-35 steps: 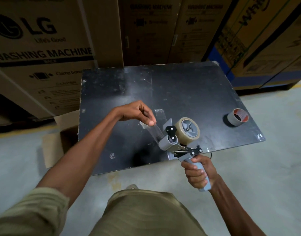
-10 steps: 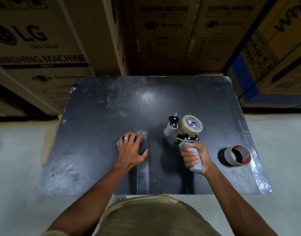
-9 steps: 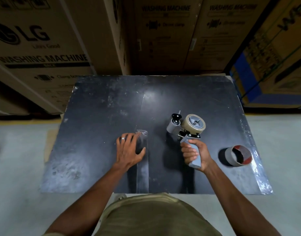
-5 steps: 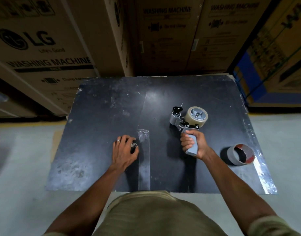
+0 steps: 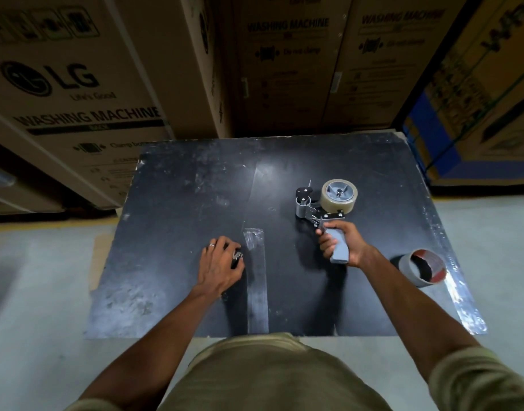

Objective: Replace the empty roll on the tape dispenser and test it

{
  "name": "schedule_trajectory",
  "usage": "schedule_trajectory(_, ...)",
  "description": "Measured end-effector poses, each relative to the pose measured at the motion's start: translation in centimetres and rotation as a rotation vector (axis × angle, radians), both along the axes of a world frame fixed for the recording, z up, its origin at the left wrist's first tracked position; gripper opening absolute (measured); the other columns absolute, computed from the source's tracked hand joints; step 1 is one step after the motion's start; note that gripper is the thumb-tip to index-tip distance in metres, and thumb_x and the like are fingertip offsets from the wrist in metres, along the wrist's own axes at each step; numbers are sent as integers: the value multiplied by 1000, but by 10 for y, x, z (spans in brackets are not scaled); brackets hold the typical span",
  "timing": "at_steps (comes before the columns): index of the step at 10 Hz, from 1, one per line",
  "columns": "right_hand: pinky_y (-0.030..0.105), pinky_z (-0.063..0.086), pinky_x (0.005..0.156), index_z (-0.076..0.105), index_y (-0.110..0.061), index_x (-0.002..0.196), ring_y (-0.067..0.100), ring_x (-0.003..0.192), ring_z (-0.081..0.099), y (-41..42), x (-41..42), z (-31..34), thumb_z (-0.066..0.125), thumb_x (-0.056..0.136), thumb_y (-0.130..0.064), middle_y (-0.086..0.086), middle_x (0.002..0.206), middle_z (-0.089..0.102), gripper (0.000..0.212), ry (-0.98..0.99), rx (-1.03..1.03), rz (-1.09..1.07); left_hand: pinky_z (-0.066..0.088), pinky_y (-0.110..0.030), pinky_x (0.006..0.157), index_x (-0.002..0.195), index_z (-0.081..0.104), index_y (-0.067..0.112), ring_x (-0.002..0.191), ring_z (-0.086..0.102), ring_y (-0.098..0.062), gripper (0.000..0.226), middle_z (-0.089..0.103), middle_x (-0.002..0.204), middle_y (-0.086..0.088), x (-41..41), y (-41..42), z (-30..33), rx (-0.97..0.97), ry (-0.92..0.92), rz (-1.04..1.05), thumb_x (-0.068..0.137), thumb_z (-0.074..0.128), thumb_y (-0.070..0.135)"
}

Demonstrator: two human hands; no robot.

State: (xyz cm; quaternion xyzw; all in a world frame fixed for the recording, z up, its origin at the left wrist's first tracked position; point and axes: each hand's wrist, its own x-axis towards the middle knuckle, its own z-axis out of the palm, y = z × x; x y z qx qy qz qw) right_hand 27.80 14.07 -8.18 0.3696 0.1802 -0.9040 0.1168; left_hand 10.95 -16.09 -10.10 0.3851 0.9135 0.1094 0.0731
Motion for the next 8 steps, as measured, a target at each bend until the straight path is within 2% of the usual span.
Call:
schedule_trajectory(2,20,48,42,62,-10,74,10,45,54,-7,1,12,61,93,-19,-1,61,57,21,-180,386,55,50,-40,85,115,68,20,102,55,-24,37,59,110,0,-4,-1,-1,-4,-20,-20,80,69,35)
schedule_trajectory(4,24,49,46,66,-11,87,14,54,57,-18,5,6,69,91,-16,5,70,60,8,-265,630,12,50,-41,83,113,68,21,101,56,-25,37,59,109,0,-6,-6,1,9,-27,-56,78,70,33)
schedule_trajectory(5,24,47,46,69,-9,87,16,54,57,-26,5,7,75,88,-16,7,71,61,10,-308,716,-46,51,-41,84,116,68,20,103,56,-26,41,59,112,-2,-8,-9,2,0,-44,-97,77,70,32)
schedule_trajectory(6,25,44,46,69,-6,92,17,51,57,-35,6,4,82,82,-18,9,69,63,20,-354,831,-139,51,-42,89,122,65,20,108,55,-27,47,57,118,-2,-11,-12,5,-39,-67,-133,77,69,33)
schedule_trajectory(7,25,42,44,67,-8,87,20,46,53,-45,8,1,88,75,-27,12,67,62,31,-404,946,-221,49,-43,95,130,61,19,115,53,-28,54,54,127,-2,-15,-18,3,-48,-91,-186,78,69,33)
schedule_trajectory(8,32,52,45,68,-15,96,23,51,61,-47,10,-8,90,65,-47,12,72,69,50,-573,1199,-252,46,-43,102,138,57,21,123,50,-28,60,50,137,-1,-15,-22,5,-90,-120,-205,80,68,32)
